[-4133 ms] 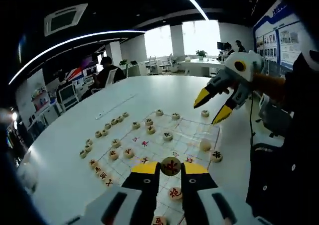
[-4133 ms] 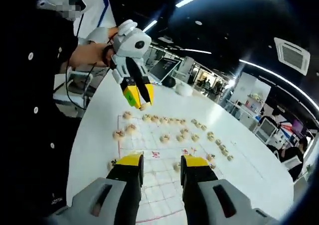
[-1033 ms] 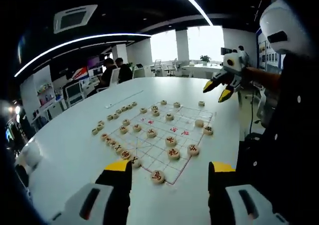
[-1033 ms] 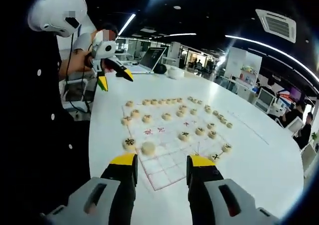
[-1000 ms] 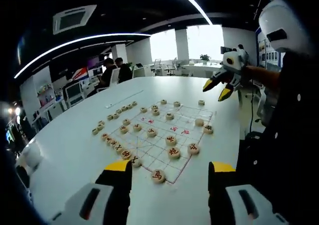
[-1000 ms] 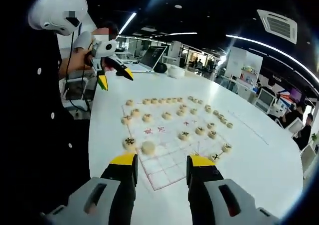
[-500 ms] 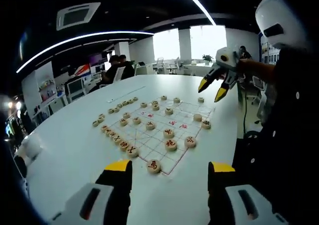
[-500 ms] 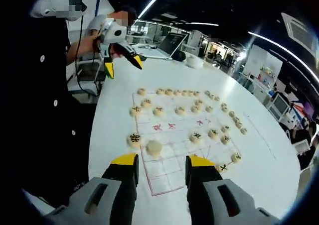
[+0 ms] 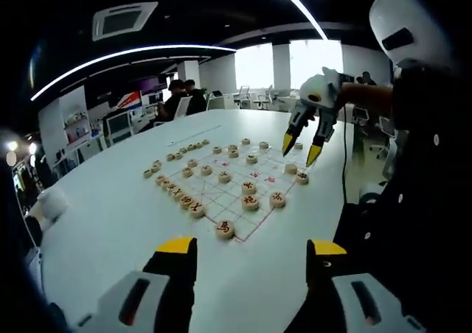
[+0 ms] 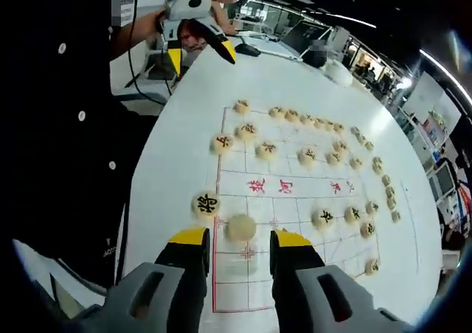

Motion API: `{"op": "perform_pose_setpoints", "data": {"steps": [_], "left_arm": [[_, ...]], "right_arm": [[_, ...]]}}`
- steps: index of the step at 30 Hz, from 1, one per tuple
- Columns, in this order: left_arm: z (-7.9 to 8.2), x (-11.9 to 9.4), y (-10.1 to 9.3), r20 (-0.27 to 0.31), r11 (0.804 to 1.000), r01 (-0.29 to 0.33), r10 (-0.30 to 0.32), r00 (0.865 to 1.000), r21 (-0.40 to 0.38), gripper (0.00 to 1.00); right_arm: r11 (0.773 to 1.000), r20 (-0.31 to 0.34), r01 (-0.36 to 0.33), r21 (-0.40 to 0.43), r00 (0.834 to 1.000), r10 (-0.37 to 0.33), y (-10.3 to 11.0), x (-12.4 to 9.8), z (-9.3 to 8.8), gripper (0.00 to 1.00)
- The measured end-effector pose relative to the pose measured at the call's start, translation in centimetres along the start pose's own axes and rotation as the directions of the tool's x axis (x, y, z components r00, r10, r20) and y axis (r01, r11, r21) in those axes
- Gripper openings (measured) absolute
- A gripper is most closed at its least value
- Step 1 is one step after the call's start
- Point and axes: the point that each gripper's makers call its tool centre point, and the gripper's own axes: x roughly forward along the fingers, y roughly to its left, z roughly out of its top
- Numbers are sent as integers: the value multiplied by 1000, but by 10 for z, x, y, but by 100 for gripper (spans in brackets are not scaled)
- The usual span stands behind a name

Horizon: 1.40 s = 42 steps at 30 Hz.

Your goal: Pick up the chess pieces one by one and place each piece onto its starting position on the chessboard, setting the pieces on their correct points until all the chess pieces are arranged in the starting layout

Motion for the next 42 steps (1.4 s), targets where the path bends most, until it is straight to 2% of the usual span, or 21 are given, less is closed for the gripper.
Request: {"op": "perform_pose_setpoints", "data": {"steps": [6, 11, 13, 18, 23, 28, 32, 34, 37, 38, 40, 41, 42], "left_arm": [[-8, 0, -4, -8, 1000, 2, -2, 1000, -22, 60], [-8, -2, -3, -4, 999, -5, 5, 1000, -32, 60], [-9, -3, -3, -3, 999, -6, 6, 1000, -34, 60], [-9, -3, -5, -2, 999, 3, -3, 1000, -34, 60], [-7, -2, -5, 1, 999, 7, -7, 1000, -33, 60], [1, 1, -3, 16, 1000, 6, -6, 1000, -27, 60], [12, 6, 1, 41, 999, 7, -5, 999, -36, 60], [22, 11, 4, 76, 995, 13, -6, 997, -102, 60], [41, 21, 9, 129, 981, 34, -9, 992, -193, 59], [49, 25, 9, 157, 978, 54, -22, 987, -203, 59], [66, 35, 6, 204, 949, 108, -48, 978, -296, 58], [67, 37, 5, 208, 945, 120, -57, 976, -305, 57], [73, 44, 4, 216, 930, 143, -71, 974, -338, 57]], "right_arm": [[999, -11, -34, 5, 999, 34, -1, 7, 0, 27], [999, -35, -54, 6, 998, 54, 0, 13, -5, 24], [998, -41, -58, 7, 997, 58, 1, 13, -6, 19], [999, -47, -48, 20, 998, 48, 0, 12, -6, 19], [999, -10, -20, 48, 1000, 20, -5, 1, -1, 18], [991, 81, 31, 130, 996, -42, -13, -14, 9, 18], [978, 131, 125, 170, 980, -148, -26, -29, 13, 18], [967, 162, 185, 174, 964, -213, -31, -38, 18, 18], [954, 194, 238, 181, 943, -272, -35, -49, 23, 18], [947, 208, 266, 178, 931, -300, -37, -54, 25, 18], [939, 227, 302, 166, 915, -334, -39, -59, 28, 18], [936, 230, 313, 162, 910, -345, -39, -61, 29, 18], [929, 229, 341, 140, 902, -366, -40, -64, 30, 18]]}}
